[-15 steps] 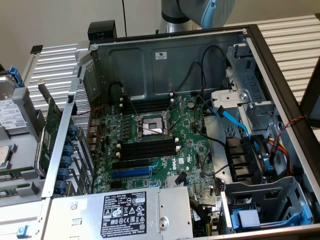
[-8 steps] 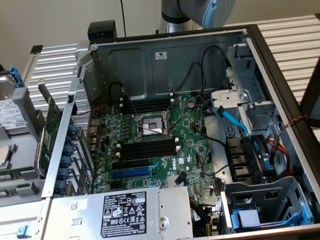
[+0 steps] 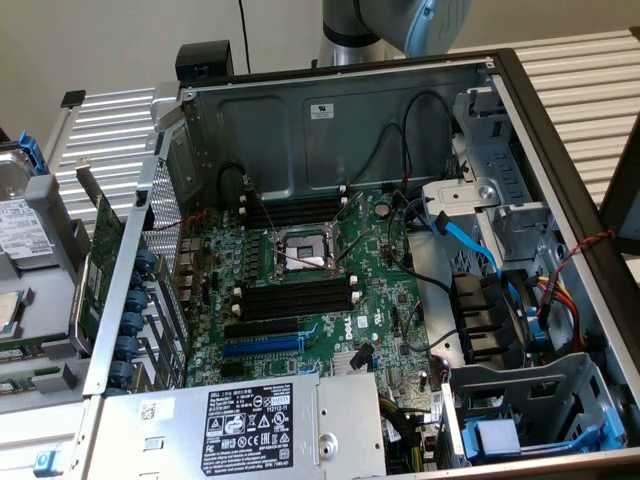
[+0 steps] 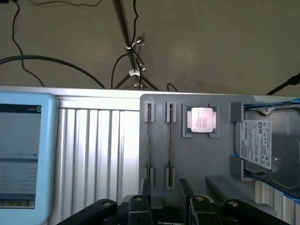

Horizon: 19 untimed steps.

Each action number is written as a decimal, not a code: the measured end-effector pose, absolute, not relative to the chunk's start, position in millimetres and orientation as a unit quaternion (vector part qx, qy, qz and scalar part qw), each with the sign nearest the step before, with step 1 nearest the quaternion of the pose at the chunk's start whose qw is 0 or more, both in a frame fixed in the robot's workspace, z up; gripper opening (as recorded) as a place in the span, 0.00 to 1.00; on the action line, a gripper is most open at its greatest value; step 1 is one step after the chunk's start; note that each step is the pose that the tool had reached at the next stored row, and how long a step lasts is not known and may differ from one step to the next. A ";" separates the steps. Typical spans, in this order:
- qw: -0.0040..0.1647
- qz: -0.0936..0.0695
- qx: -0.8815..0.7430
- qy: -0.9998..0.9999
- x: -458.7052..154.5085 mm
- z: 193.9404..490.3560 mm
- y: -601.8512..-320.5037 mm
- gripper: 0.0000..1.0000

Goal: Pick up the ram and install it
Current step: 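Pick up the ram and move it above insertion slot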

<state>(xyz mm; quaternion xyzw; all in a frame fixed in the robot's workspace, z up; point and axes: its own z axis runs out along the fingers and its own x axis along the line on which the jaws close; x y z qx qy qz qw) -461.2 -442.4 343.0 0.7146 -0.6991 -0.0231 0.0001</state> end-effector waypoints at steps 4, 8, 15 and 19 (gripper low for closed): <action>0.000 -0.023 0.716 -0.698 -461.2 335.8 -443.3 0.36; 0.000 -0.023 0.716 -0.697 -461.2 328.5 -443.7 0.36; 0.000 -0.023 0.717 -0.697 -461.4 315.7 -443.7 0.36; 0.000 -0.023 0.717 -0.697 -461.3 308.4 -443.7 0.36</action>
